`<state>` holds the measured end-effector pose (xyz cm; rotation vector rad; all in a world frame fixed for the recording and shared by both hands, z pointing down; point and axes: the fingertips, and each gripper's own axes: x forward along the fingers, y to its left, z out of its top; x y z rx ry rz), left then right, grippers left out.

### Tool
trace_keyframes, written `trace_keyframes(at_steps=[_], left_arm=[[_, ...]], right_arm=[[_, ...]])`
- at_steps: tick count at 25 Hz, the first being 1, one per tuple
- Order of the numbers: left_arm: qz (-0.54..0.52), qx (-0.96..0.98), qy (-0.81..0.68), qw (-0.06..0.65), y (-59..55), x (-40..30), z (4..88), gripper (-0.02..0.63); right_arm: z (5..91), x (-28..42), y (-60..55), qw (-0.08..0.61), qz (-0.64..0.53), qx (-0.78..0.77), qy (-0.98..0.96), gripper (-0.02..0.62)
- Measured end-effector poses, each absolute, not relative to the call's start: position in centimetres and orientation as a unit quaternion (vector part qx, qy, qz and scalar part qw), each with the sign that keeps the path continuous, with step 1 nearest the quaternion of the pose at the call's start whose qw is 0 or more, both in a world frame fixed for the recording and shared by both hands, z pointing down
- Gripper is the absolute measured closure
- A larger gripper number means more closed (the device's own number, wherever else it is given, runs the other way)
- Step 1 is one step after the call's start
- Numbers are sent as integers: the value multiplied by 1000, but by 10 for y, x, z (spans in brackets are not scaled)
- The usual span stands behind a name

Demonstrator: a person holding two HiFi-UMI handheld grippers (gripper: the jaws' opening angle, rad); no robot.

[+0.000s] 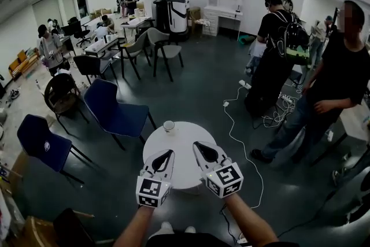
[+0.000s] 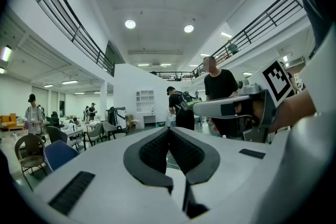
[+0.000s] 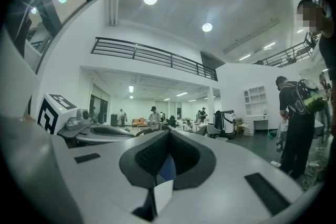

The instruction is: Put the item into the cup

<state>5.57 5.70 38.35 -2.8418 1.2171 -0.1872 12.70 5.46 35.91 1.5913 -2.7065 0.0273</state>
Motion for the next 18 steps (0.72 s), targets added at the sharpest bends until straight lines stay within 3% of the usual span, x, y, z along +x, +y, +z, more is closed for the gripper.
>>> trace_keyframes(at_steps=[18], left_arm=[[-57, -918, 392, 27, 82, 30, 381, 592]], right_arm=[[356, 104, 83, -1, 4, 510, -860, 577]])
